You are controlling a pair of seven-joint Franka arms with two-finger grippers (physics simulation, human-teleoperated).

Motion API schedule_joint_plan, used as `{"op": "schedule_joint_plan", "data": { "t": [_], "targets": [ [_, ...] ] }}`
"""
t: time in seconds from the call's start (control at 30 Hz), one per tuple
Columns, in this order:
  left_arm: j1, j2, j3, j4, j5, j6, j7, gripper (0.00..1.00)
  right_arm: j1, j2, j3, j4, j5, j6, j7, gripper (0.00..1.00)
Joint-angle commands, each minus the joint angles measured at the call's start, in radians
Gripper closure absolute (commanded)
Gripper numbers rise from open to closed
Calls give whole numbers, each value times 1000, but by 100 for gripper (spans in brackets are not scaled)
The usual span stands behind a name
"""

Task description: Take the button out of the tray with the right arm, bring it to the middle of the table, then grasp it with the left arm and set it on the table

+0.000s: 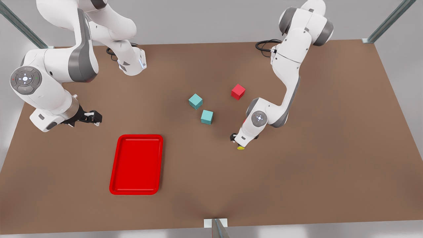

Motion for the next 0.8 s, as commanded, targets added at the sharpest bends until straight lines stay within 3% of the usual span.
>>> {"op": "schedule_joint_plan", "data": {
  "t": [0.0,0.27,0.37,0.47,0.63,0.77],
  "targets": [
    [-1,13,0,1,3,12,243,0,0,-2,0,0,1,-1,-106,0],
    [1,42,0,21,5,15,240,1,0,-1,0,0,1,-1,-106,0],
    [2,44,0,28,3,15,239,24,0,-1,0,0,-1,-2,-106,0],
    [2,44,0,30,3,15,239,37,0,-1,0,0,-1,-1,-106,0],
    [2,75,0,47,0,15,237,38,0,-1,0,0,-1,-1,-106,0],
    [2,73,0,51,0,11,237,47,0,-1,0,0,-1,-1,-106,0]
  ]
}}
